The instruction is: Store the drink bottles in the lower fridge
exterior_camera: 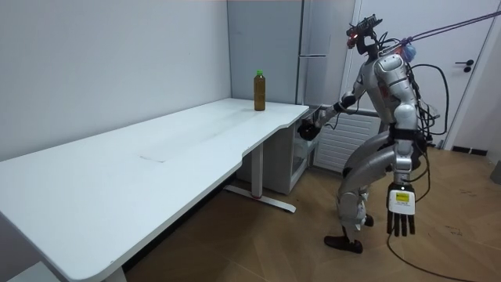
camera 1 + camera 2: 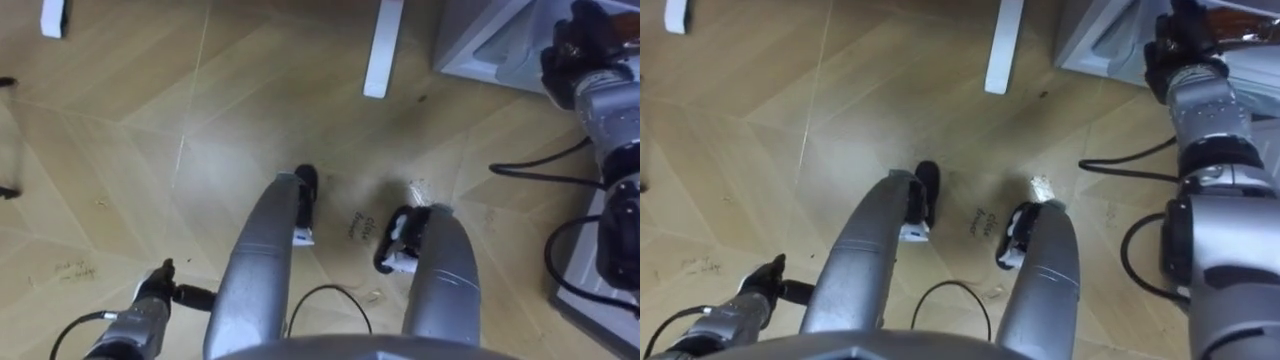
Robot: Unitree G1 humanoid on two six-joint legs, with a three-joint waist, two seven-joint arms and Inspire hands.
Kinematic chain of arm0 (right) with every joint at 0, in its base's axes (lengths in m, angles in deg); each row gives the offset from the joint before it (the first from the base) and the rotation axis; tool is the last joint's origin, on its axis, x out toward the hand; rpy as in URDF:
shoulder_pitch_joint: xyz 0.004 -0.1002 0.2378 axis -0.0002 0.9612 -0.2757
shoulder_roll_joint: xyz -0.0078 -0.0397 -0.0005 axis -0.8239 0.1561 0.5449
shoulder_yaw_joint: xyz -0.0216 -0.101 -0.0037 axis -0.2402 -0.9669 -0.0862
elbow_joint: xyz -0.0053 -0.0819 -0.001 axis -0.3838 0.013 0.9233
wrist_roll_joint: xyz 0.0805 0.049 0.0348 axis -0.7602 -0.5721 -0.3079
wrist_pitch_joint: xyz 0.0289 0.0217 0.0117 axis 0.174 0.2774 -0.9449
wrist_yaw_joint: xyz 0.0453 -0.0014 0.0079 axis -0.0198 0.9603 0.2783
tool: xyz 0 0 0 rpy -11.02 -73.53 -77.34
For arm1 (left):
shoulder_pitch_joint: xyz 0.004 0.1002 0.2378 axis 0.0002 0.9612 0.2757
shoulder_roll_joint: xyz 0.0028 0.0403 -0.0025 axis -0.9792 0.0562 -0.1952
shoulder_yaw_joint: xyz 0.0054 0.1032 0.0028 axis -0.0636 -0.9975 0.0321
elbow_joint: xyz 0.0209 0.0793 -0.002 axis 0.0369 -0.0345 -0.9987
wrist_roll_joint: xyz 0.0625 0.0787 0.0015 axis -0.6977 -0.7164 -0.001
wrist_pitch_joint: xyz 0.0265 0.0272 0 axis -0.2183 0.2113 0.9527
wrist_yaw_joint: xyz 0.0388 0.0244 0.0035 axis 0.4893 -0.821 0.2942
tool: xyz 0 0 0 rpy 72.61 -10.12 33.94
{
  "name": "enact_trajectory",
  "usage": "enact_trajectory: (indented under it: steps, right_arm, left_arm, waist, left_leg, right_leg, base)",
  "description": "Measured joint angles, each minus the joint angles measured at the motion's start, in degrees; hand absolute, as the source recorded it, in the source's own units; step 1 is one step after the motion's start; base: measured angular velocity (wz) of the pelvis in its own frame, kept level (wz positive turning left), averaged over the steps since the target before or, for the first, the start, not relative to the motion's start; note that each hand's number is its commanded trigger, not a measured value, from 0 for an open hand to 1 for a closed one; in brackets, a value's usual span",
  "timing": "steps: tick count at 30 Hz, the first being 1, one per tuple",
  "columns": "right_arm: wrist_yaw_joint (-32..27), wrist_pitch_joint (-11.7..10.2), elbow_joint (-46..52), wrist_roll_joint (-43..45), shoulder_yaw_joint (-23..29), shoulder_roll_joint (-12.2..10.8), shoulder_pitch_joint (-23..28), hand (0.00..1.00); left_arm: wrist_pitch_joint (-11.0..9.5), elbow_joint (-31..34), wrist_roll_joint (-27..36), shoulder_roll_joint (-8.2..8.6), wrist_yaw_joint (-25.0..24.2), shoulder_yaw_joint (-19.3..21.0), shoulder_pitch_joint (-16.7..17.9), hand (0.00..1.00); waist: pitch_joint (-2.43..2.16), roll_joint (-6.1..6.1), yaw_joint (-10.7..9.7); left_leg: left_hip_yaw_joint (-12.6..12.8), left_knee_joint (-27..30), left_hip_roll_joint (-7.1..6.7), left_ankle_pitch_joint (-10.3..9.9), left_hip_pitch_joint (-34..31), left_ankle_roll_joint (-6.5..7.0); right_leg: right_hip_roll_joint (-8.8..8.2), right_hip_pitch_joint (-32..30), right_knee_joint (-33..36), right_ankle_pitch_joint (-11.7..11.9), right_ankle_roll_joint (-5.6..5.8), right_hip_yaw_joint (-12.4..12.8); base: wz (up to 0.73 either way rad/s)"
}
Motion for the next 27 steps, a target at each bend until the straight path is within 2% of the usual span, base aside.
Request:
enact_trajectory:
  steps: [4, 5, 6, 11, 21, 27]
  right_arm:
    - [-3.9, 0.0, 0.1, -0.5, 0.0, 0.4, -1.8, 1.00]
    - [-5.0, 0.0, 0.1, -1.0, 0.0, 0.9, -2.5, 0.40]
    - [-5.5, 0.0, 0.1, -1.3, 0.0, 1.2, -2.8, 0.00]
    - [-10.3, -0.4, 0.1, -3.8, 0.1, 2.4, -4.6, 0.00]
    - [-12.1, -0.7, 0.3, -4.5, 0.1, 4.0, -5.3, 0.00]
    - [-12.1, -1.2, -0.3, -6.0, -0.9, 4.5, -5.2, 0.00]
  left_arm:
    - [-0.3, 0.0, 0.3, -0.76, 0.3, 0.0, 0.1, 0.00]
    - [-0.4, 0.0, 1.3, -0.78, 1.1, -0.1, 0.1, 0.00]
    - [-0.4, 0.0, 1.9, -0.82, 1.3, -0.1, 0.1, 0.00]
    - [-0.5, 0.1, 2.2, -1.02, 3.4, -0.1, 0.6, 0.00]
    - [-0.4, -0.1, 6.1, -1.16, 3.9, -0.1, 1.7, 0.00]
    - [-0.3, -0.1, 7.8, -1.29, 3.8, -0.2, 3.9, 0.00]
  waist:
    - [-0.02, 0.04, -0.4]
    - [-0.04, 0.07, -0.4]
    - [-0.04, 0.07, -0.4]
    - [-0.06, 0.06, -0.5]
    - [-0.20, -0.12, -0.7]
    - [-0.23, -0.10, -1.1]
  left_leg:
    - [0.0, 1.2, 0.12, -0.3, -1.3, 0.38]
    - [0.0, 1.6, 0.15, -0.4, -1.6, 0.49]
    - [0.0, 1.7, 0.16, -0.4, -1.7, 0.58]
    - [0.2, 2.7, 0.08, -0.7, -1.6, 1.01]
    - [0.2, 2.8, 0.28, -0.7, -0.4, 1.00]
    - [0.3, 2.4, 0.26, -0.8, 0.7, 0.72]
  right_leg:
    - [-0.08, -0.9, 1.1, -0.1, 0.10, 0.1]
    - [-0.07, -1.2, 1.2, 0.0, 0.21, 0.1]
    - [-0.07, -1.2, 1.3, 0.0, 0.26, 0.1]
    - [-0.07, -1.2, 1.8, -0.2, 1.29, 0.6]
    - [0.10, 0.0, 2.0, -0.1, 1.35, 0.7]
    - [0.02, 1.1, 1.7, -0.2, 1.34, 0.7]
  base:
    - [-0.01]
    - [-0.04]
    - [-0.04]
    - [-0.01]
    - [0.00]
    - [0.00]
